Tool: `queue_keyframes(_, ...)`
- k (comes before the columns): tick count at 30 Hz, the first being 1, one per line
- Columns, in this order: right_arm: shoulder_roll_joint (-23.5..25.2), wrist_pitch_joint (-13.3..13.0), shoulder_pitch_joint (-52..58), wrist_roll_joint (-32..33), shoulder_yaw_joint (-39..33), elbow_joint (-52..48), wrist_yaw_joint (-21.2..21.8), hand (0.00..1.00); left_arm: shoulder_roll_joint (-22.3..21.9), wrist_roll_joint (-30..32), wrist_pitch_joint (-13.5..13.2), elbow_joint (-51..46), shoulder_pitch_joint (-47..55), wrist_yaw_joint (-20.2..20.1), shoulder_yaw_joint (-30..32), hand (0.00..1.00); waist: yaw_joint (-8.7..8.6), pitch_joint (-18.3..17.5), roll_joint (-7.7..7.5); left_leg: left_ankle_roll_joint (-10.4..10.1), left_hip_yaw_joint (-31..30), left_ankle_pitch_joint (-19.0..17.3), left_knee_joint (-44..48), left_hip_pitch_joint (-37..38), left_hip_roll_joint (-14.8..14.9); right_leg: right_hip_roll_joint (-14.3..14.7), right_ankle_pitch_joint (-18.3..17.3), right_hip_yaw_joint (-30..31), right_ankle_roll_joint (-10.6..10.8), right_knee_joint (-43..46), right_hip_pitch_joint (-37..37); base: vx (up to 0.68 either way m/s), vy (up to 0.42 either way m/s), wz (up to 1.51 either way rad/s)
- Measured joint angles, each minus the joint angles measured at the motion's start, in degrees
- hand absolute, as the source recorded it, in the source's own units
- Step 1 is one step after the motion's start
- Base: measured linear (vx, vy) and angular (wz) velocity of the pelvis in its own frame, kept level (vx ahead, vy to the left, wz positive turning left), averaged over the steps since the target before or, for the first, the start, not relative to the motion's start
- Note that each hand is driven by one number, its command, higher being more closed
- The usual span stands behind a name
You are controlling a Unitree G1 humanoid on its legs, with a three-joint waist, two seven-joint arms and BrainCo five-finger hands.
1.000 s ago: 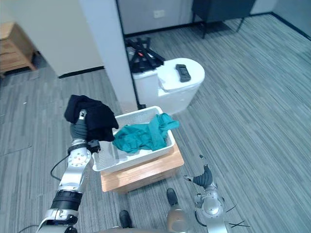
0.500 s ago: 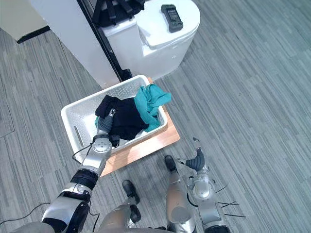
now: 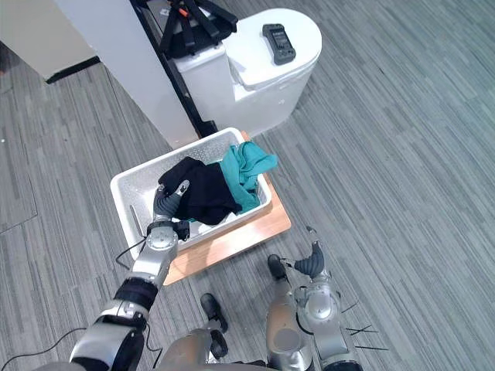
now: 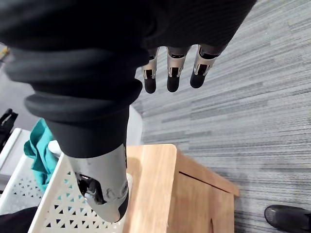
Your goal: Tidy the bed and pick cloth on bed and put in laundry
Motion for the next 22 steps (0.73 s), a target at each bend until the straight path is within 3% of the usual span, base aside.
queue_keyframes(5, 0.3, 1.0, 1.3, 0.0, -4.1, 6.7, 1.2, 0.00, -0.5, -2.0, -0.5, -4.1, 11.4, -2.4, 3.8, 0.00, 2.36, -5.0, 1.20, 0.1, -2.9, 0.0, -0.2, 2.1, 0.2, -0.1, -1.6, -3.6, -0.4, 0.1, 4.0, 0.06, -0.010, 0.35)
queue_keyframes(7, 0.3, 1.2, 1.1, 0.0, -6.8, 11.1, 1.2, 0.00, -0.5, -3.4, -1.1, -5.3, 14.7, -3.7, 4.4, 0.00, 4.16, -6.9, 0.74, 0.1, -3.9, 0.0, -0.4, 2.8, 0.1, -0.2, -1.9, -4.3, -0.4, 0.1, 5.1, 0.04, -0.009, 0.19)
queue_keyframes(12, 0.5, 2.5, 0.1, 1.2, -11.1, 21.2, 1.2, 0.00, -1.4, -9.2, -2.5, -3.5, 21.3, -5.6, 7.3, 0.00, 4.39, -9.3, -0.64, 0.1, -5.3, 0.0, -0.5, 3.9, 0.1, -0.4, -2.9, -6.1, -0.6, 0.2, 7.0, 0.00, -0.011, 0.19)
queue_keyframes(17, 2.4, 4.6, -0.4, 4.6, -16.9, 31.7, 1.2, 0.00, -4.1, -11.4, -1.9, 14.9, 24.4, -7.6, 13.7, 0.00, 6.46, -11.8, -1.18, 0.0, -5.7, 0.0, -1.3, 4.9, 0.2, -0.4, -3.6, -6.7, -1.1, 0.4, 8.2, -0.02, -0.005, 0.03)
queue_keyframes(22, 3.8, 4.8, -0.7, 7.5, -19.2, 36.6, 1.2, 0.00, -5.8, -12.1, -0.4, 26.3, 25.4, -8.9, 18.5, 0.00, 7.48, -12.9, -2.32, 0.0, -6.4, -0.4, -1.7, 5.2, 0.1, -0.5, -4.4, -7.3, -0.7, 0.8, 8.8, -0.04, -0.005, 0.07)
